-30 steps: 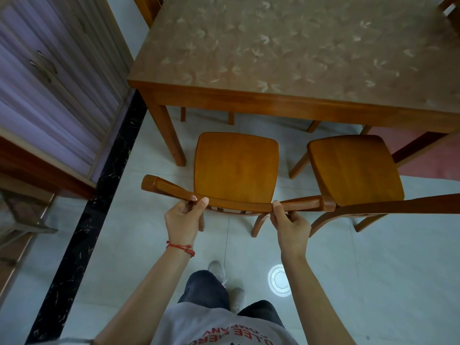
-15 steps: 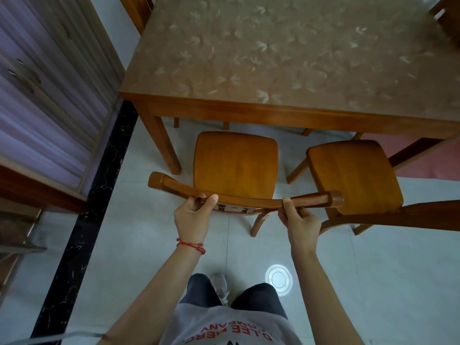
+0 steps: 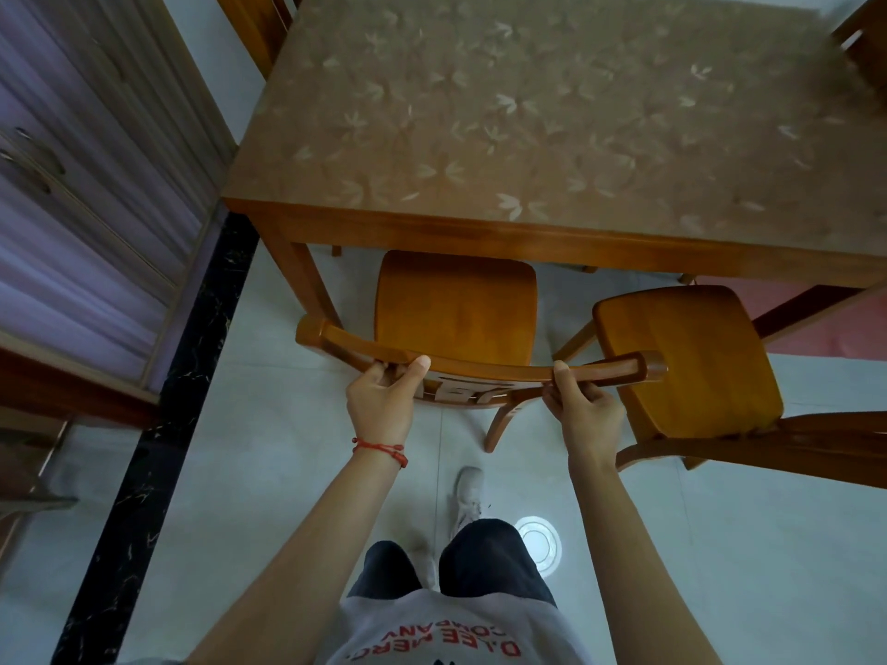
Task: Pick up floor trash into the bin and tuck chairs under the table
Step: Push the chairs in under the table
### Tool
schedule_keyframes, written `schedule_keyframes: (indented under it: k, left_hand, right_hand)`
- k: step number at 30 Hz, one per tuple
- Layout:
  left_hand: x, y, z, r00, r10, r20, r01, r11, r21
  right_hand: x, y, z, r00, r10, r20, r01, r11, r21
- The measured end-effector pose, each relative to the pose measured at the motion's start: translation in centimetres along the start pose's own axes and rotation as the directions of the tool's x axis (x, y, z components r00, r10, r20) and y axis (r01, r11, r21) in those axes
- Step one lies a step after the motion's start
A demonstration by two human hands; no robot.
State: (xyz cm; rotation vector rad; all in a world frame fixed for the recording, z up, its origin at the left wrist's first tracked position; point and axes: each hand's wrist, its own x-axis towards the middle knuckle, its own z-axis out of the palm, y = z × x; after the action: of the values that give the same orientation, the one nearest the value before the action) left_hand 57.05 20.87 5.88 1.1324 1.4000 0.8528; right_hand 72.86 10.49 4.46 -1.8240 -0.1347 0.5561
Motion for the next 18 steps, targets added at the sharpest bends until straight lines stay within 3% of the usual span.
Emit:
schedule_keyframes:
  k: [18]
  left_hand:
    - [9.9,3.1,5.6,0.998,-0.049,-0.026,0.048,0.998,-0.026]
  right_hand:
    - [9.6,-3.7,5.6,0.999,0.003,0.052,-0.003,1.0,0.005]
